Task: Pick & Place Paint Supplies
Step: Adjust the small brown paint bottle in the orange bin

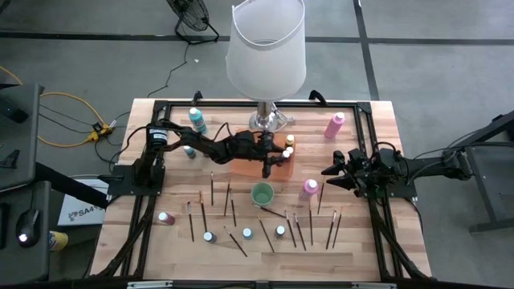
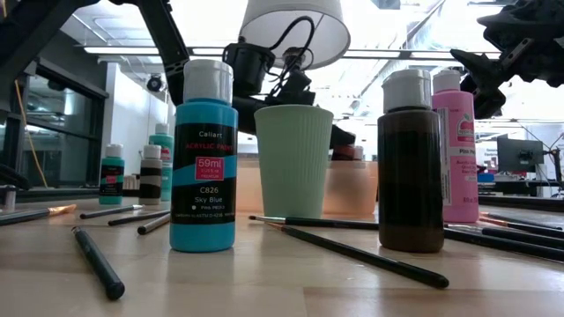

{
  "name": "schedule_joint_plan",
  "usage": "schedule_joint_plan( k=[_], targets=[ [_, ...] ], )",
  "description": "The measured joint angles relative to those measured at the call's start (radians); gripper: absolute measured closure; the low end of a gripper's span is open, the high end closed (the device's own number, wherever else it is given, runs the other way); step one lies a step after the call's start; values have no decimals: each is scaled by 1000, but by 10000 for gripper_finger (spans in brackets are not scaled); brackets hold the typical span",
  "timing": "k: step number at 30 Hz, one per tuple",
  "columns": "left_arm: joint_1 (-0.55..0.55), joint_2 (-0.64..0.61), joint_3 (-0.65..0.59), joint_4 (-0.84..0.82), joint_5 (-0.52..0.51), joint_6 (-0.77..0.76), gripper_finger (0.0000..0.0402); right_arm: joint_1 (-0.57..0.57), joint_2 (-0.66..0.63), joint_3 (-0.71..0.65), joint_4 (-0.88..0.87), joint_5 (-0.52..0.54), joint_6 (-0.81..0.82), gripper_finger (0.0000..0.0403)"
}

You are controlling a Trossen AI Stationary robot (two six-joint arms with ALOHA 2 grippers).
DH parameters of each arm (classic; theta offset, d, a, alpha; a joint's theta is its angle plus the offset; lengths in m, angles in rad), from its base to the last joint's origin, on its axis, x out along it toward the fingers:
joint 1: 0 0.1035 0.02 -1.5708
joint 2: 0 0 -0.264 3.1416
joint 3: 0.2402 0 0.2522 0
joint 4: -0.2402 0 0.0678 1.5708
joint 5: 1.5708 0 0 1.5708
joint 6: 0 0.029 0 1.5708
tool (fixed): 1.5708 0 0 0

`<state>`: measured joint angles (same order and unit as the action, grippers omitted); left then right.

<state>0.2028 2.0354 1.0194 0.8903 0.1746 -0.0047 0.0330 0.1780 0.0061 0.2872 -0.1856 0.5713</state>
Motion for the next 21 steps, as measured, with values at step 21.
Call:
schedule_joint_plan(
  k=[21],
  targets=[
    [-2,11,10,-3,48,-8,267,0,0,0,0,0,0,215]
  ],
)
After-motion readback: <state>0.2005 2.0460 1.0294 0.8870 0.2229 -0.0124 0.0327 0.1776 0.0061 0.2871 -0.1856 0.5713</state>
